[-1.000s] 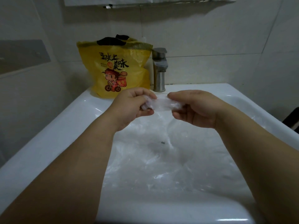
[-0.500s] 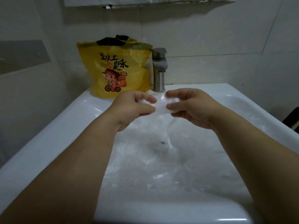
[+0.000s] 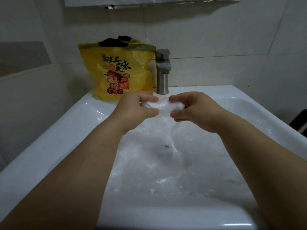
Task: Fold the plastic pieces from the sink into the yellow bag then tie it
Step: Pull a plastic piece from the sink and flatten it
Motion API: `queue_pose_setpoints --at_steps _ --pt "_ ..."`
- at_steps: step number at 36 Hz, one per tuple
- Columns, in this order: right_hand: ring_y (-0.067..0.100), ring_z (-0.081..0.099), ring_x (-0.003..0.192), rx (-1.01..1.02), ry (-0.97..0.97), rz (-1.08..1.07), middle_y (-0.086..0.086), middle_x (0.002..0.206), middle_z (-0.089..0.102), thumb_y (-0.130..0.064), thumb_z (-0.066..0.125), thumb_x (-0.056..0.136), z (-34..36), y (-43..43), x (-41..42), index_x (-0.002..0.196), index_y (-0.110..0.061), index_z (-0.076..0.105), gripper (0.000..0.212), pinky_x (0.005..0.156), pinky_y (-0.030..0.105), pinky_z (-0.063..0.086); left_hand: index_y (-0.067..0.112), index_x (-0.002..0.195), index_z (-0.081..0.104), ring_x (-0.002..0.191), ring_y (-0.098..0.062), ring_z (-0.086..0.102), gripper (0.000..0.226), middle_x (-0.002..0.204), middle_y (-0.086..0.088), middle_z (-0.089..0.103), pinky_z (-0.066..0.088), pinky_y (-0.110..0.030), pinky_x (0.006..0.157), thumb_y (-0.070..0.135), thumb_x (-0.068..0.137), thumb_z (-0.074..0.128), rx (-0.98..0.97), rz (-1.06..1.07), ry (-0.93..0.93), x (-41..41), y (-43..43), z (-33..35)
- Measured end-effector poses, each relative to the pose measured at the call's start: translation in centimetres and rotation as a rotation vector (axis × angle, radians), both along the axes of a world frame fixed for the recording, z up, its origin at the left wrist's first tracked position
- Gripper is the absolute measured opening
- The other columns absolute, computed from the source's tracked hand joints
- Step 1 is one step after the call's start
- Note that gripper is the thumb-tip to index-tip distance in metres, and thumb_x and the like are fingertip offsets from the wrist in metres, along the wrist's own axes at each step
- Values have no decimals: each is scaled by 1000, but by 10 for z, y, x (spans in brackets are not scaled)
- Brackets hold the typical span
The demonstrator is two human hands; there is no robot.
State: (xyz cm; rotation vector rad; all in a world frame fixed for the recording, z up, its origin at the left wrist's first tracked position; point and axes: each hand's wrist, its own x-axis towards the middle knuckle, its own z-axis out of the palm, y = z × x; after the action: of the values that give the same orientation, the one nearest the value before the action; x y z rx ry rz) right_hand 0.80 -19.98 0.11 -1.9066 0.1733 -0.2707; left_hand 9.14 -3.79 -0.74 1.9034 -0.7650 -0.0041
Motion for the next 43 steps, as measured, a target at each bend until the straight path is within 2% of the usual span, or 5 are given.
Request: queue_pose_setpoints --at_steps 16,28,33,37,43 --pt "9 47 84 -700 -241 -115 -3 94 53 -32 56 94 -8 -7 5 99 -15 69 21 70 21 33 21 108 64 90 -13 55 16 100 5 60 45 -24 71 28 96 58 182 20 -182 0 4 1" --pt "6 57 56 -47 -82 43 1 70 62 -23 62 90 4 -2 -5 87 -13 69 13 57 16 52 9 73 60 56 -4 61 16 56 4 63 53 -15 58 1 85 67 -376 -46 356 2 7 10" --pt "9 54 54 235 -39 45 7 70 59 -17 61 92 2 6 -1 93 -1 67 17 55 19 50 10 98 63 86 -13 64 10 90 -5 68 55 -21 77 12 89 66 -711 -94 587 -3 -6 9" --pt "10 51 51 393 -50 150 2 58 58 -11 54 95 -2 17 0 79 -2 64 21 50 20 47 12 124 56 117 -30 60 81 124 -16 63 49 -40 100 57 61 81 -407 -281 675 -18 -14 -2" --pt "28 47 63 366 -61 135 20 78 52 -4 48 97 -6 28 -3 100 22 56 27 53 24 44 16 109 62 93 -21 66 41 91 -8 71 53 -39 93 49 87 53 -254 -253 621 -30 -30 -11"
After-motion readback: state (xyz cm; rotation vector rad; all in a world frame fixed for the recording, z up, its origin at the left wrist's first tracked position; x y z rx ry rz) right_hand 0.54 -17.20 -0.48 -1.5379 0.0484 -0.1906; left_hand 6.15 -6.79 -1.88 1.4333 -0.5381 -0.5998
